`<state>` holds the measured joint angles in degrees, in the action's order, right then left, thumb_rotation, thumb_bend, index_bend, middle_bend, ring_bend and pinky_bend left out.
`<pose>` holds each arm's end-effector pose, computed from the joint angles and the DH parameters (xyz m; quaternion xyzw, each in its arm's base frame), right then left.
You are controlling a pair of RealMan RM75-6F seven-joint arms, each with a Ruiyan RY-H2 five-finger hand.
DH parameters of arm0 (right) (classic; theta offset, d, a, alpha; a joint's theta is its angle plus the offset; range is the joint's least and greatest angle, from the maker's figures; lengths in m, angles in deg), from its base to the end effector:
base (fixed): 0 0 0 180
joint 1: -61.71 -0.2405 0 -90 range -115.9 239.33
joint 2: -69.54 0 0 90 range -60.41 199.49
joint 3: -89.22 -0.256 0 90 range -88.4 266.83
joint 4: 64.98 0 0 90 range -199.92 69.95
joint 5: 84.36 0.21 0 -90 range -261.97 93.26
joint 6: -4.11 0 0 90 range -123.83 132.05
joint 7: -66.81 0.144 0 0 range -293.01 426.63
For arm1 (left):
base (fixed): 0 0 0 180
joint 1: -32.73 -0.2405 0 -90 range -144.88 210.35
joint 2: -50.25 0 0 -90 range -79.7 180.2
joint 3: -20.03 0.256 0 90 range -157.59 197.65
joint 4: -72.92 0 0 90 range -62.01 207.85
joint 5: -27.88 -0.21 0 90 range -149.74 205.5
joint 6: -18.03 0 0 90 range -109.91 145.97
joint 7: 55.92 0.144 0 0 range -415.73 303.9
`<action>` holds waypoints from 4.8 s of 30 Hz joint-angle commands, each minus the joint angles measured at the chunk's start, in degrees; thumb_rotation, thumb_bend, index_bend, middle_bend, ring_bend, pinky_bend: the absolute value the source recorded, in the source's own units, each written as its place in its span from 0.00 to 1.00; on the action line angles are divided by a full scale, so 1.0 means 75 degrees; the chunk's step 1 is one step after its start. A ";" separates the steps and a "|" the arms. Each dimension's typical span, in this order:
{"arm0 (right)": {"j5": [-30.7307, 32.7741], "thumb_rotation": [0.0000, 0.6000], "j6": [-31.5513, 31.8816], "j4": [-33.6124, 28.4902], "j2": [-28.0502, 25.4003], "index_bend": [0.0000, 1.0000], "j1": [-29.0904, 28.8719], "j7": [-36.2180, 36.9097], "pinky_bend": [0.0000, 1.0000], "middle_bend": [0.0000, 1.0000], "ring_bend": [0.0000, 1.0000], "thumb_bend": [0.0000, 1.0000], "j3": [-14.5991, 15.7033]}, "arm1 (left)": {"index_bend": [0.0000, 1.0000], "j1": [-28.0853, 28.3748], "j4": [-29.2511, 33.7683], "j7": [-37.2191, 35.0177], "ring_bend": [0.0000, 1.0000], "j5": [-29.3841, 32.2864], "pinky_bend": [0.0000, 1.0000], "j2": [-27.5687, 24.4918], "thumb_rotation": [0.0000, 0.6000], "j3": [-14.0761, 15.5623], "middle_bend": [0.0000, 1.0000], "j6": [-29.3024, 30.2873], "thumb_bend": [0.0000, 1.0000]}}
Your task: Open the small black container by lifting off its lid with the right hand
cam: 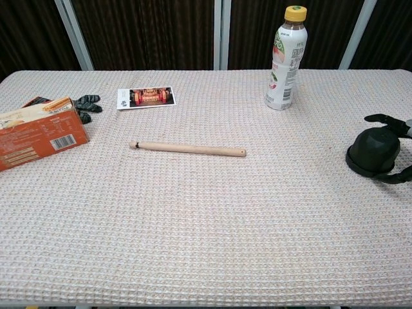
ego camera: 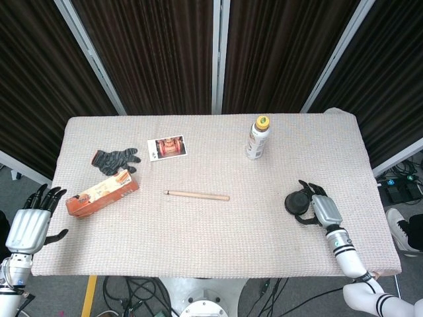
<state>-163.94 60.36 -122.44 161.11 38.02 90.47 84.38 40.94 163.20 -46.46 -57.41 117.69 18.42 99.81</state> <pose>-0.3332 -0.2958 0.0067 0.6010 -0.5505 0.3724 0.4439 -0.3085 0.1945 0.1335 -0.6444 -0.3502 -0.3387 0.5894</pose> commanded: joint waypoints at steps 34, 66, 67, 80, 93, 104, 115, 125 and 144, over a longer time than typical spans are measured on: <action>-0.0985 1.00 0.1773 -0.2073 -0.1067 0.32 0.0009 0.1046 0.00 0.41 0.04 0.18 -0.0391 | 0.14 -0.0004 0.0001 -0.0022 0.00 -0.0018 0.18 -0.0027 1.00 0.0039 0.11 -0.0038 0.12; -0.2741 1.00 0.4326 -0.5116 -0.2427 0.35 0.0455 0.0447 0.00 0.44 0.09 0.19 -0.0506 | 0.14 0.0085 -0.0043 0.0021 0.00 -0.0021 0.18 0.0101 1.00 0.0060 0.11 -0.0191 0.12; -0.2817 1.00 0.4488 -0.5093 -0.2434 0.35 0.0522 0.0349 0.00 0.44 0.09 0.19 -0.0492 | 0.14 0.0089 -0.0055 0.0016 0.00 -0.0020 0.18 0.0112 1.00 0.0061 0.11 -0.0200 0.12; -0.0045 1.00 0.0741 -0.1677 -0.0514 0.35 0.0172 -0.0360 0.00 0.44 0.09 0.20 0.0220 | 0.14 0.0011 -0.0160 -0.0175 0.00 0.0038 0.18 0.0059 1.00 0.0104 0.11 -0.0169 0.12; -0.0203 1.00 0.1403 -0.2328 -0.1169 0.35 0.0396 -0.0158 0.00 0.44 0.09 0.20 -0.0007 | 0.14 0.0052 -0.0290 -0.0266 0.00 0.0024 0.18 0.0169 1.00 0.0140 0.11 -0.0293 0.12; -0.0681 1.00 -0.0028 -0.2980 0.0357 0.36 -0.1162 -0.0291 0.00 0.44 0.09 0.21 -0.0422 | 0.14 0.0012 -0.0325 -0.0462 0.00 0.0148 0.18 0.0075 1.00 0.0102 0.11 -0.0299 0.12; 0.0070 1.00 0.1362 -0.2740 -0.1490 0.37 0.0265 -0.0190 0.00 0.44 0.09 0.21 -0.0256 | 0.14 0.0198 -0.0650 -0.0638 0.00 0.0256 0.18 0.0275 1.00 0.0088 0.11 -0.0697 0.12; -0.0813 1.00 -0.0077 -0.2894 0.0270 0.37 -0.1489 -0.0940 0.00 0.44 0.09 0.21 -0.0456 | 0.14 0.0079 -0.0415 -0.0431 0.00 0.0205 0.18 0.0177 1.00 0.0089 0.11 -0.0400 0.12; -0.0908 1.00 0.0915 -0.2724 -0.0790 0.37 -0.0486 -0.0477 0.00 0.44 0.09 0.22 0.0127 | 0.14 0.0171 -0.0741 -0.0682 0.00 0.0250 0.18 0.0344 1.00 0.0134 0.11 -0.0662 0.12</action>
<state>-168.62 70.31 -142.34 151.44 38.55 87.35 85.22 42.27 157.59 -51.56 -55.53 120.32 19.41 94.79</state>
